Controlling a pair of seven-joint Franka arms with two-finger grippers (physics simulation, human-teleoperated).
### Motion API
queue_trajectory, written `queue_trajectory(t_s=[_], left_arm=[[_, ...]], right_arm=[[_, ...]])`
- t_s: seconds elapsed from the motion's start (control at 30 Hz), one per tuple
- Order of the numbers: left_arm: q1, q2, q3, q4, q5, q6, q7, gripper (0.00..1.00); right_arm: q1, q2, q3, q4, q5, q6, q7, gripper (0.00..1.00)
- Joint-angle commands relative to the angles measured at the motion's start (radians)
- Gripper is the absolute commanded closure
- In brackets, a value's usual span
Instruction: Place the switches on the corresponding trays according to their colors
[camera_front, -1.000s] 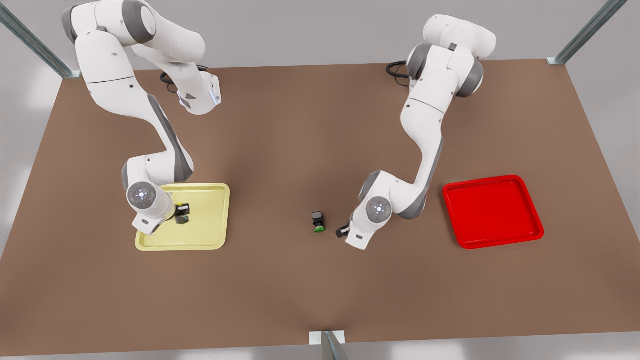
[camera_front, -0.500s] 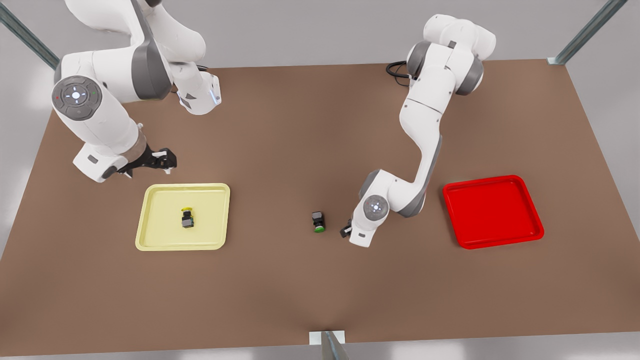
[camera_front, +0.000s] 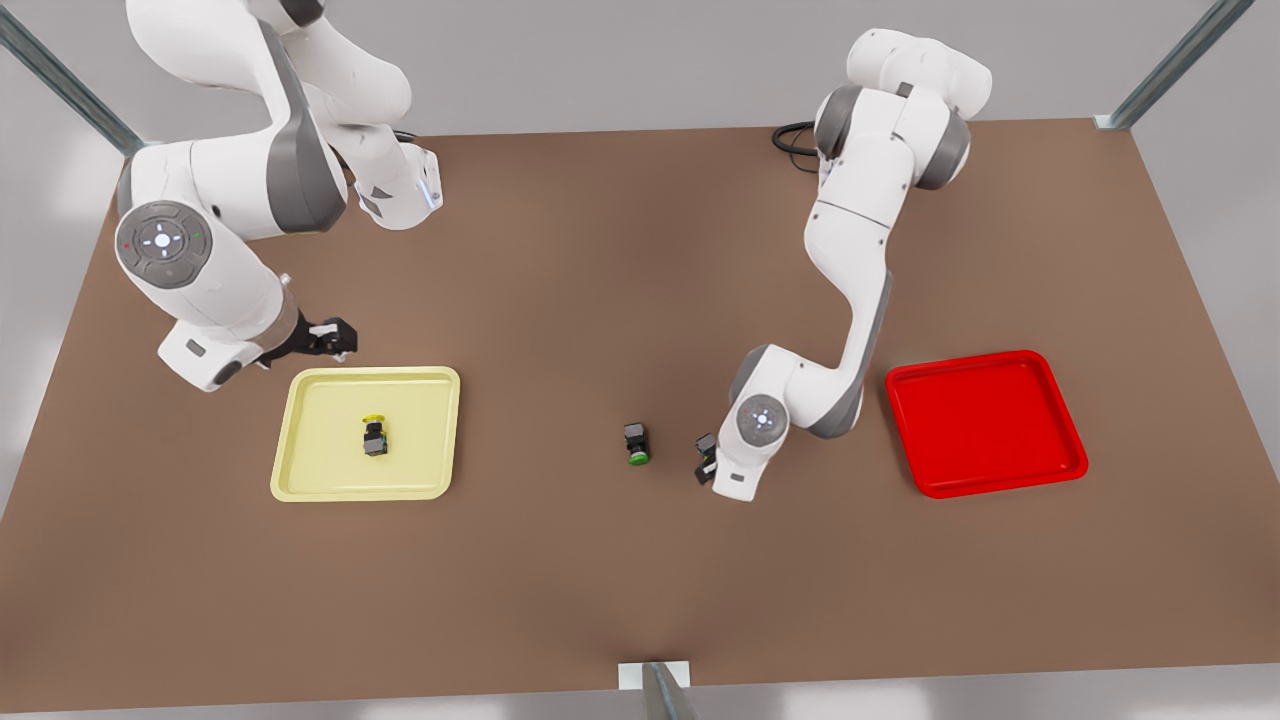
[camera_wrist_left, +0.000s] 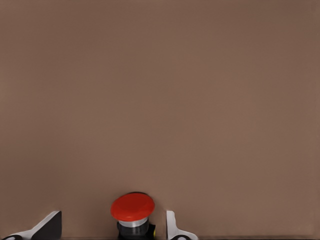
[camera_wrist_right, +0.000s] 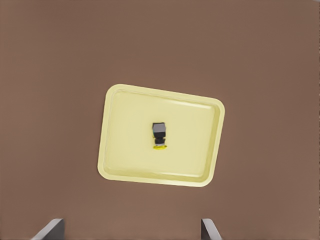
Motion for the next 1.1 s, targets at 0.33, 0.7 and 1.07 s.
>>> queue_trajectory(t_s=[0.33, 0.7, 1.07], left_arm=[[-0.052, 0.0, 0.0, -0.024, 0.002, 0.02, -0.028, 0.0], [-0.071, 0.013, 0.002, -0.053, 0.011, 0.081, -0.062, 0.0], [-0.072, 0.003, 0.002, -0.078, 0.039, 0.081, -0.06, 0.39]], right_arm=[[0.0, 0.012, 0.0, 0.0, 0.0, 0.002, 0.0, 0.0], [0.003, 0.016, 0.002, 0.0, 0.0, 0.002, 0.0, 0.0], [0.003, 0.017, 0.002, 0.0, 0.0, 0.002, 0.0, 0.0]])
